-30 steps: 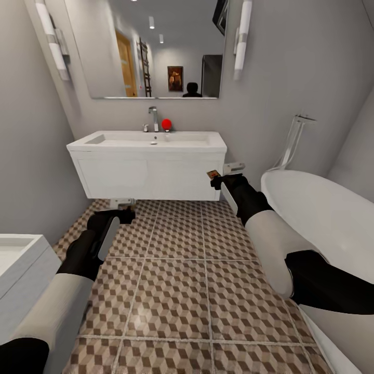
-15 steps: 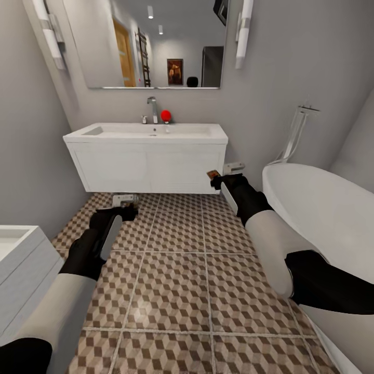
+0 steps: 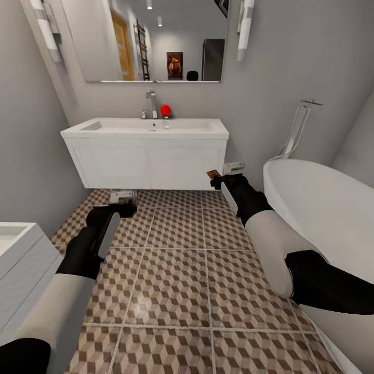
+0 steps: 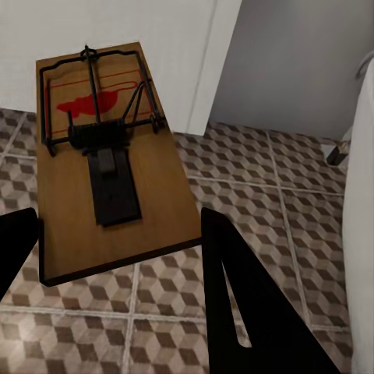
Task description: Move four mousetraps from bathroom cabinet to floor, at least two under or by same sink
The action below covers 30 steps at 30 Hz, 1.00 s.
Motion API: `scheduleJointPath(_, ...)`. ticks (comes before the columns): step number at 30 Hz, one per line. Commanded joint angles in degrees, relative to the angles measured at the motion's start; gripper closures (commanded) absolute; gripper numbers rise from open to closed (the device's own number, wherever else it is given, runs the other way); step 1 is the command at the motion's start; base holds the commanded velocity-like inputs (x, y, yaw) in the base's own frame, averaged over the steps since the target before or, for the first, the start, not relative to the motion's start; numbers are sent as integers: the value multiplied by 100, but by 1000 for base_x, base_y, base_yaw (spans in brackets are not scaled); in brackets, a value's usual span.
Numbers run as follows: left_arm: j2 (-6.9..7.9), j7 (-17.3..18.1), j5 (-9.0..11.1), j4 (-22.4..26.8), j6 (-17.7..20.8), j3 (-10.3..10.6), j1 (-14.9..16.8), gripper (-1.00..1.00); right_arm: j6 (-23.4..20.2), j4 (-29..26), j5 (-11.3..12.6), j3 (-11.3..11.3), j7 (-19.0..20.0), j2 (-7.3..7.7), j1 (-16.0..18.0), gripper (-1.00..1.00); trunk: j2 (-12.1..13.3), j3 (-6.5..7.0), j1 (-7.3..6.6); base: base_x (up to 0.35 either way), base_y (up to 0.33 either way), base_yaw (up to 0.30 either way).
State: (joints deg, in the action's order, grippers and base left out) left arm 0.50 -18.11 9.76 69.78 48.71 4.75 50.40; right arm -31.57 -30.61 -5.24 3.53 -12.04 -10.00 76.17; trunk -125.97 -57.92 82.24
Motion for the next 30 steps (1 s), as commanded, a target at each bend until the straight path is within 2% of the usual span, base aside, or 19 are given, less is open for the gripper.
scheduleJointPath(1,4,-76,41,-62,151,11,34,100,-43,-6,-38,20,-23,0,3,100,-2,-13,-1,0,0,0)
scheduleJointPath(2,4,-80,40,-105,231,9,72,100,-42,-6,-38,21,-22,0,3,100,-2,-21,-1,0,0,0)
scheduleJointPath(5,3,-141,30,-583,591,3,561,100,-38,-6,-38,24,-19,0,3,100,-2,-43,-1,0,0,0)
scheduleJointPath(13,-16,-395,26,-3021,773,-2,2503,100,-30,7,-39,28,-4,0,3,100,-2,-96,-1,0,0,0)
scheduleJointPath(15,-20,-406,26,-3336,768,-1,2699,100,-27,9,-39,30,-2,0,3,100,-2,-108,-1,0,0,0)
scheduleJointPath(19,9,-411,27,-3973,599,-4,2852,100,-25,11,-38,33,-1,0,3,100,-2,-131,-1,0,0,0)
scheduleJointPath(23,111,-413,33,-4927,-24,-8,2894,100,-19,5,-38,34,-7,0,3,100,-2,-148,-1,0,0,0)
scheduleJointPath(30,121,-413,26,-5176,-234,-9,2905,100,-16,3,-34,34,-11,0,3,100,-2,-170,-1,0,0,0)
